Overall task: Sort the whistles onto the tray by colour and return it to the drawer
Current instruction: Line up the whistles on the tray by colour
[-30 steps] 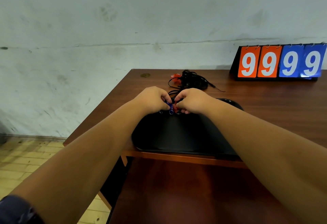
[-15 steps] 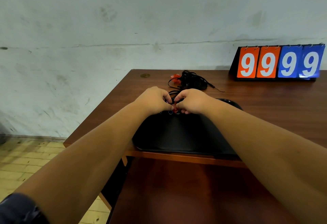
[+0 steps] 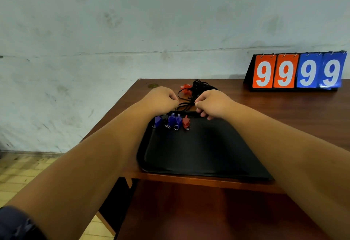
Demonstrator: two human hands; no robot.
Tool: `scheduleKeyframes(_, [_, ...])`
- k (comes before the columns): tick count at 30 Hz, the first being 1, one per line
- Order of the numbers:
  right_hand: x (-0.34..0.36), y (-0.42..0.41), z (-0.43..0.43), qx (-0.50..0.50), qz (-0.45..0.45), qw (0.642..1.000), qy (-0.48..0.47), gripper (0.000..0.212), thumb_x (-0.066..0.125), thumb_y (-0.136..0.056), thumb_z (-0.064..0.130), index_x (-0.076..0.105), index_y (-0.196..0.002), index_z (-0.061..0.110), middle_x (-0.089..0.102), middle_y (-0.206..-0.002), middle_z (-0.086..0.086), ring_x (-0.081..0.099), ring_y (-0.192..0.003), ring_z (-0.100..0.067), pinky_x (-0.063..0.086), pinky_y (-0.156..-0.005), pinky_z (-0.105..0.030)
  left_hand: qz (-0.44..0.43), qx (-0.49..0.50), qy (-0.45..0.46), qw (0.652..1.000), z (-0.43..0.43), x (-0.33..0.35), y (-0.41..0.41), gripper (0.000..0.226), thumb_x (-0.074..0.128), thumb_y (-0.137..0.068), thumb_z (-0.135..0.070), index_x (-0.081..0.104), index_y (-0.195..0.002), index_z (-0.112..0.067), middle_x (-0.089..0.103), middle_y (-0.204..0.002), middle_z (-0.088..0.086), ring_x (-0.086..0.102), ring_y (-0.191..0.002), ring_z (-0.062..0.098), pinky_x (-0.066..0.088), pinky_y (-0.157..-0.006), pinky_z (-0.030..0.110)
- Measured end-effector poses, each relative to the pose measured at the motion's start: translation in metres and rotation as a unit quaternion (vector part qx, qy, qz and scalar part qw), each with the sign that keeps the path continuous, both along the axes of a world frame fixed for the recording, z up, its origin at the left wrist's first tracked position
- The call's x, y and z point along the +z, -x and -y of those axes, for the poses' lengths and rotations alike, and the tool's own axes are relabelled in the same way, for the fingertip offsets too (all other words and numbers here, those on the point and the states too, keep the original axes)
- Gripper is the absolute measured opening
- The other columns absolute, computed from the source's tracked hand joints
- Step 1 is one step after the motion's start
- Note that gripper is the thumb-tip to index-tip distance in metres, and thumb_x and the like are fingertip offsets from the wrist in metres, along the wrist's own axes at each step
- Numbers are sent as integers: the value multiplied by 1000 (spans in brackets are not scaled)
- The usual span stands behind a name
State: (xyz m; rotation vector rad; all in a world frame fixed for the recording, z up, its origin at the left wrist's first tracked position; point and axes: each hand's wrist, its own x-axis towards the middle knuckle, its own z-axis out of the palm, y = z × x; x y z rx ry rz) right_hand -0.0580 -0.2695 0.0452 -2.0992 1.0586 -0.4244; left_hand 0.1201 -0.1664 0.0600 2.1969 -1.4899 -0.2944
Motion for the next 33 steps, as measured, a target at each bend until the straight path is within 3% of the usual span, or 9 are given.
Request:
scheduleKeyframes(5, [8,0,29,-30,20,999,19,23,53,-106,13,73,-100,22,79,-97,-4,70,-75,-18,62,-68,-32,-8,10,5,1000,34,7,-18,19,63,-101,-27,79,-110,-24,73,-120,-7,65,-112,15,47,-89,31])
scheduleKeyframes(7, [10,-3,43,-38,10,998,46,26,52,-104,11,77,-106,15,79,-95,-1,73,-81,-21,64,-80,-38,-10,9,1,1000,49,7,-26,21,61,-101,-28,79,-111,-23,73,-124,-7,66,-114,16,50,-92,33])
scheduleKeyframes(10, [11,-9,67,-44,4,996,76,28,52,-102,11,78,-109,19,78,-96,5,72,-92,-15,61,-90,-36,-20,15,-2,1000,76,3,-37,23,57,-103,-26,78,-111,-20,75,-112,-2,70,-109,24,59,-96,40])
scheduleKeyframes(13, [9,-20,88,-41,-2,993,112,28,53,-101,13,77,-102,25,75,-112,6,67,-96,-15,48,-74,-26,-48,28,1,998,101,-4,-46,26,52,-101,-17,77,-108,-13,77,-105,10,76,-101,31,63,-95,48])
scheduleKeyframes(16, [8,-35,105,-36,7,990,138,27,51,-106,18,78,-108,21,73,-117,3,64,-90,-16,44,-66,-25,-46,33,-4,998,128,-17,-57,22,50,-93,-10,72,-90,-9,74,-97,22,67,-80,33,63,-87,40])
scheduleKeyframes(19, [6,-52,122,-34,25,988,146,26,49,-107,18,75,-108,23,69,-116,5,62,-94,-16,41,-65,-21,-22,46,-29,998,150,-23,-65,16,51,-91,-7,64,-86,-17,57,-87,14,52,-78,23,46,-71,37])
scheduleKeyframes(24, [-3,-81,140,-17,34,988,149,31,54,-105,12,76,-118,28,72,-129,5,64,-115,-15,47,-89,-22,-38,41,-9,998,166,-24,-68,28,58,-106,-11,73,-129,-8,71,-126,7,70,-114,29,57,-103,41])
scheduleKeyframes(28, [-6,-102,147,17,13,983,182,38,51,-107,8,72,-134,24,70,-139,1,63,-128,-17,46,-105,-24,-97,37,-26,994,178,-35,-76,21,63,-100,-5,75,-117,-8,81,-103,17,76,-104,36,60,-98,49])
scheduleKeyframes(33, [-18,-122,156,51,-93,975,196,44,53,-108,11,64,-148,26,63,-151,-1,59,-135,-21,45,-105,-27,-151,34,-21,988,184,-48,-85,37,76,-93,-8,70,-129,-19,75,-116,7,71,-109,26,58,-102,43])
